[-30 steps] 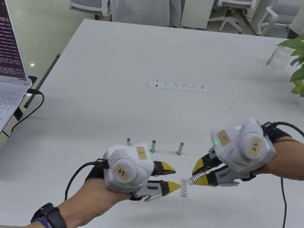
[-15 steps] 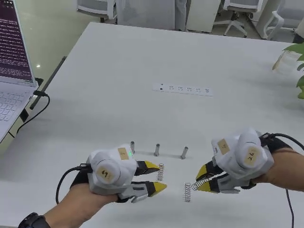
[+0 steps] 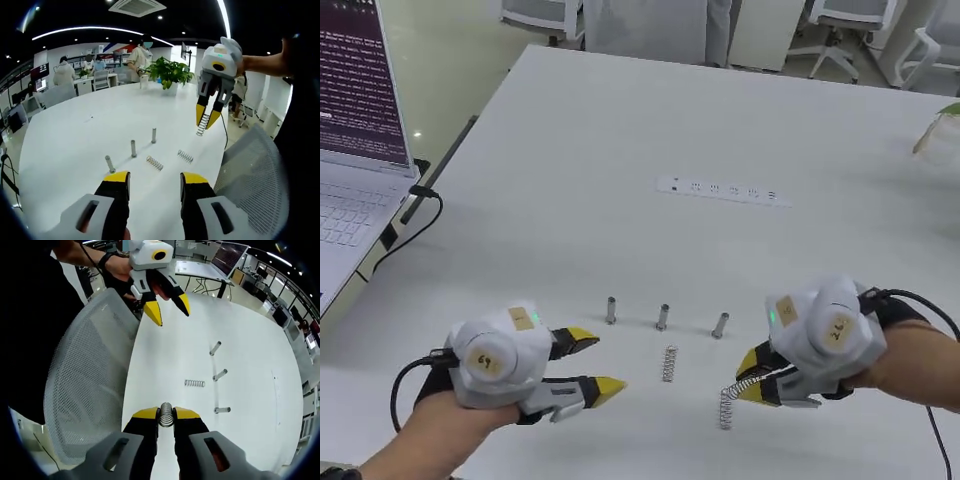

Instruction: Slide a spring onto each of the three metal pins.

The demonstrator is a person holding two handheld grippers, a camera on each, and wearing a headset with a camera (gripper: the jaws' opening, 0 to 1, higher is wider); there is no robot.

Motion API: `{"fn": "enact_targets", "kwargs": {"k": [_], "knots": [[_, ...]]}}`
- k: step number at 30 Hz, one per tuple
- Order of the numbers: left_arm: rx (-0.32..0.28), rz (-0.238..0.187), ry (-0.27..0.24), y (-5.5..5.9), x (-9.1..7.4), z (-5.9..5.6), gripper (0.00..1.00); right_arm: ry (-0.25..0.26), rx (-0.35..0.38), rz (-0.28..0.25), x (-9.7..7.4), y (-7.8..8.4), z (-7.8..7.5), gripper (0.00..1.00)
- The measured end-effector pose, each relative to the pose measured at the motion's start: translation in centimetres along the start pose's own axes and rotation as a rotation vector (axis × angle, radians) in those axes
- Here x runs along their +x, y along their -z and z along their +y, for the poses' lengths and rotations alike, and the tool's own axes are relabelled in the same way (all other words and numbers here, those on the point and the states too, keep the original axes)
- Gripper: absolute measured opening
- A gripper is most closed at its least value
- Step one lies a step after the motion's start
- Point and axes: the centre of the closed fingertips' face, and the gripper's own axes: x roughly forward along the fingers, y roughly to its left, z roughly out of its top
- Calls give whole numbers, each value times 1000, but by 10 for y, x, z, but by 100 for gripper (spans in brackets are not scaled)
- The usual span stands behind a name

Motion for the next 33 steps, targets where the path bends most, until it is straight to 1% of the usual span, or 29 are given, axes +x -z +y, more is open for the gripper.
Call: {"fn": "enact_targets", "kwargs": {"k": [1,3,5,9,12,18,21,25,33], "knots": [[-10,2,-17,3,-5,5,35,6,5,2,1,0,-3,8],[-23,1,-36,6,-10,11,36,8,8,4,3,0,-5,8],[-50,-3,-68,10,-19,20,38,13,6,9,6,-2,-9,8],[-81,-7,-102,16,-29,28,43,-5,-2,3,9,-8,-12,8],[-98,-10,-130,20,-36,35,45,-8,-13,1,13,-15,-17,8],[-117,-9,-158,27,-44,41,48,-6,-38,-11,20,-33,-31,8],[-128,-12,-166,28,-48,42,50,-9,-43,-16,24,-41,-38,8],[-139,-8,-175,31,-52,44,56,-12,-39,-30,29,-51,-46,8],[-161,-21,-202,36,-63,47,56,-33,-67,-15,46,-64,-57,8]]}}
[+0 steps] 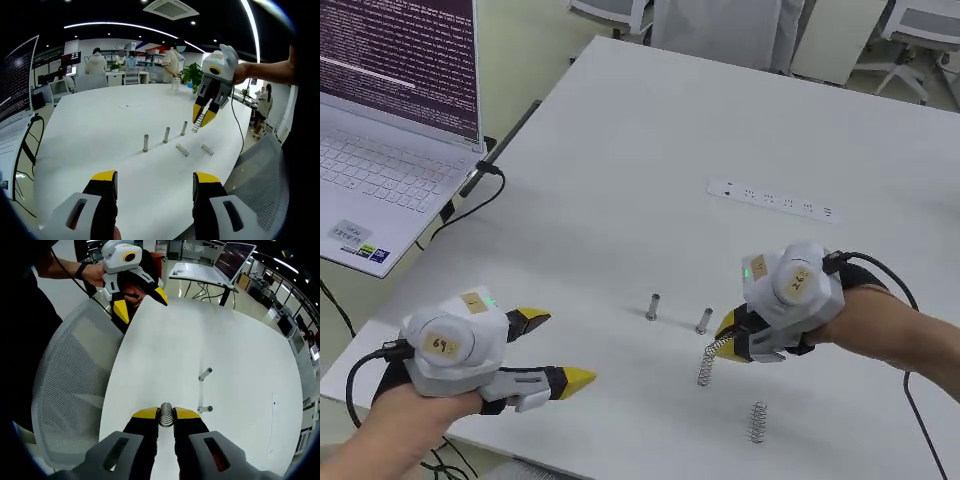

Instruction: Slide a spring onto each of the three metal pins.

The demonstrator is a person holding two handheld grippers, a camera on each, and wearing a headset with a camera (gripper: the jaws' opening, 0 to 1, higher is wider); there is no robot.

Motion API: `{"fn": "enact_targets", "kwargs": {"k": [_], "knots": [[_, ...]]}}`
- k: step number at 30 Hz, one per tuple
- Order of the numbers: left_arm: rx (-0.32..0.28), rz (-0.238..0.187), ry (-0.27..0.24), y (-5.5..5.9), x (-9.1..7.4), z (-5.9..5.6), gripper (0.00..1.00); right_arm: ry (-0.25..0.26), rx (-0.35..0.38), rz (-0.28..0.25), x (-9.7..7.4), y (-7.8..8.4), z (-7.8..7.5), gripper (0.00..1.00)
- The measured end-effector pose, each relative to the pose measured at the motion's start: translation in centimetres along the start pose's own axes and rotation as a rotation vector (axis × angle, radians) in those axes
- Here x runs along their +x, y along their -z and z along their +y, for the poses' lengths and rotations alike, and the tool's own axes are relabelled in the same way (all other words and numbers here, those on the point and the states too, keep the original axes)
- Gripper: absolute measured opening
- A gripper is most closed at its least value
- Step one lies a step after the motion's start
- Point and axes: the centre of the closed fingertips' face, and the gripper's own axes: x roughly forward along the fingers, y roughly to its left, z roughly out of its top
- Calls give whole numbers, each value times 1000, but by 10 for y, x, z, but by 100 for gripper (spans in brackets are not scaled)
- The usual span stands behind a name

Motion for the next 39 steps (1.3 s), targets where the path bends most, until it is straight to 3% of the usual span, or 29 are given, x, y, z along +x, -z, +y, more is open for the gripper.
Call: {"fn": "enact_targets", "kwargs": {"k": [20,29,39], "knots": [[-25,9,6,6,2,-7,55,4,-62,26,28,-30,-61,8],[-33,12,11,6,3,-12,55,-16,-87,53,48,-34,-77,8],[-54,19,5,12,0,-13,55,-18,-108,72,56,-38,-89,8]]}}
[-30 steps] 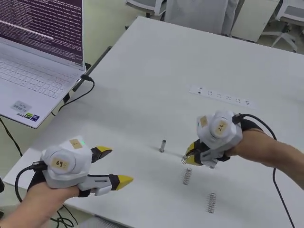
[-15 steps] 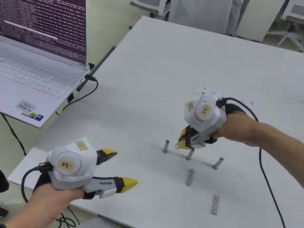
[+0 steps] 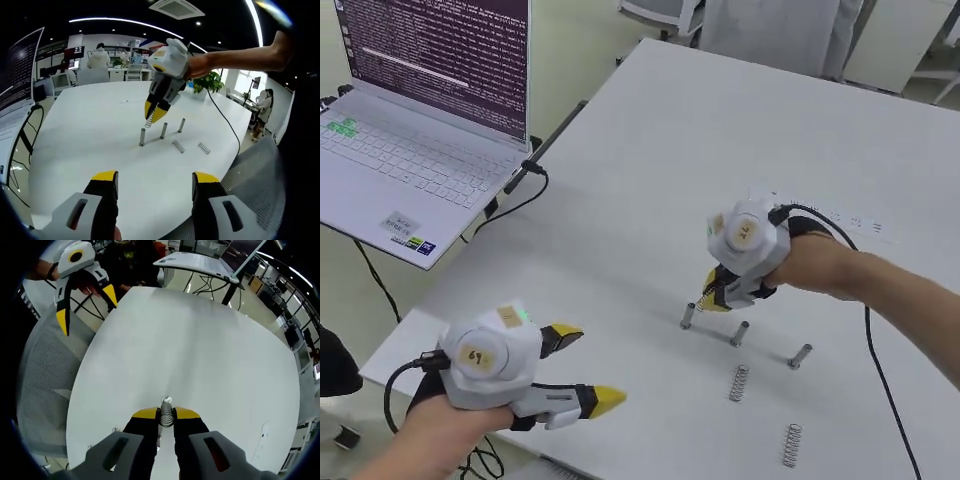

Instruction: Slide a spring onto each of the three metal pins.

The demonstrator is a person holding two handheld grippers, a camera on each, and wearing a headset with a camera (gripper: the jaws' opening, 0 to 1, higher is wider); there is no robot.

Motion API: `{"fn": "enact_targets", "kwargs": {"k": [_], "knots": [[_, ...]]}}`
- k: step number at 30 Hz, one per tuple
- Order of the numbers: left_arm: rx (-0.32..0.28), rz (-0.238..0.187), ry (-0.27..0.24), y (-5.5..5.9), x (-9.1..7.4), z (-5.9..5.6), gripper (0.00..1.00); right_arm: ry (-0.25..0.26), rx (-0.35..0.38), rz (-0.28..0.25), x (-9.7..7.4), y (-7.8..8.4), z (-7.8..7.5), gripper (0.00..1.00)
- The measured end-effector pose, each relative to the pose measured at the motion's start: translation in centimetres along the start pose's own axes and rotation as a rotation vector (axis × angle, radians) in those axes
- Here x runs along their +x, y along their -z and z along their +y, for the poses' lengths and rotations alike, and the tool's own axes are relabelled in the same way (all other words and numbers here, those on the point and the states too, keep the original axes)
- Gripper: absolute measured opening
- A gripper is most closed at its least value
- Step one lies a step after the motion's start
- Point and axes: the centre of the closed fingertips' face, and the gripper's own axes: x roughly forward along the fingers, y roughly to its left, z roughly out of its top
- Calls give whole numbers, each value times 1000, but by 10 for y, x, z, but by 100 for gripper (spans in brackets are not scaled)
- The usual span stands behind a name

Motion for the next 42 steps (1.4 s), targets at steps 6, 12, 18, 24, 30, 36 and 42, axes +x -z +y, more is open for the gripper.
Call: {"fn": "enact_targets", "kwargs": {"k": [6,12,18,24,30,36,42], "knots": [[-4,5,1,2,0,-1,55,-8,-16,1,2,-6,-4,8],[-5,1,-5,-1,-1,1,55,-24,-33,11,6,-11,-3,9],[-8,6,-11,2,-4,4,55,-37,-56,33,11,-10,-1,9],[-13,8,-13,4,-5,3,54,-43,-73,46,10,-12,-1,9],[-15,6,-13,2,-4,4,54,-48,-91,63,9,-10,-1,9],[-17,7,-10,2,-4,3,54,-55,-101,80,11,-6,1,9],[-17,5,-11,2,-5,4,54,-65,-112,97,18,-4,2,9]]}}
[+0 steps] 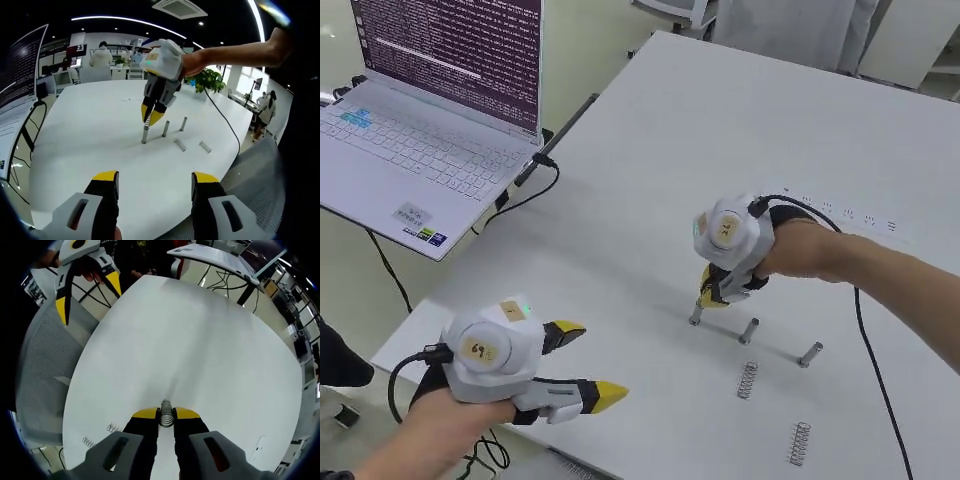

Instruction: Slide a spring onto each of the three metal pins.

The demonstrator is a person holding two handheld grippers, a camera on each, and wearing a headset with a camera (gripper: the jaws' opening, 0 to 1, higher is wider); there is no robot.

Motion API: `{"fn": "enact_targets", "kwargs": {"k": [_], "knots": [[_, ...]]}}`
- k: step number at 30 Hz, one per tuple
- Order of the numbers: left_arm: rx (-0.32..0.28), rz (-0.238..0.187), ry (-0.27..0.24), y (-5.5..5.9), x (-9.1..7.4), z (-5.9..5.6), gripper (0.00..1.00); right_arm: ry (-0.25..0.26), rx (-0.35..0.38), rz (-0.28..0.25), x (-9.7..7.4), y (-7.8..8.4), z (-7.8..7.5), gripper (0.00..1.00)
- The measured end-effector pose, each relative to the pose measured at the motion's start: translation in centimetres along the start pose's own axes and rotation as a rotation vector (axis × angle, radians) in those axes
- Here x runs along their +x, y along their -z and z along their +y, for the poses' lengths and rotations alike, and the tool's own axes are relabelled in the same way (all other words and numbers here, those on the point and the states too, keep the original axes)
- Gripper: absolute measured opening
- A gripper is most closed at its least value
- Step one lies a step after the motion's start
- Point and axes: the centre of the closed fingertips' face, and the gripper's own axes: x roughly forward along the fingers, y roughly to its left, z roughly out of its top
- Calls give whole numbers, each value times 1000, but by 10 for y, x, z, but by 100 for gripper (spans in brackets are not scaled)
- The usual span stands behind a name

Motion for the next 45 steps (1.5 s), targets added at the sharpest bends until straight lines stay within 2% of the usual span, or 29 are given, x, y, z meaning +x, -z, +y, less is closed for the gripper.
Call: {"fn": "enact_targets", "kwargs": {"k": [9,18,22,28,35,45], "knots": [[0,-1,-4,-1,0,2,54,-11,-15,39,15,4,1,9],[-1,2,-2,-2,1,1,54,-15,14,57,30,11,-1,9],[-3,1,-2,-2,2,1,54,-19,43,47,34,12,-1,9],[-5,2,-3,-1,1,0,54,-22,44,60,39,16,1,9],[-4,3,-4,-1,1,1,54,-17,47,52,34,14,0,11],[5,0,3,-5,2,-1,54,24,51,18,9,9,-5,18]]}}
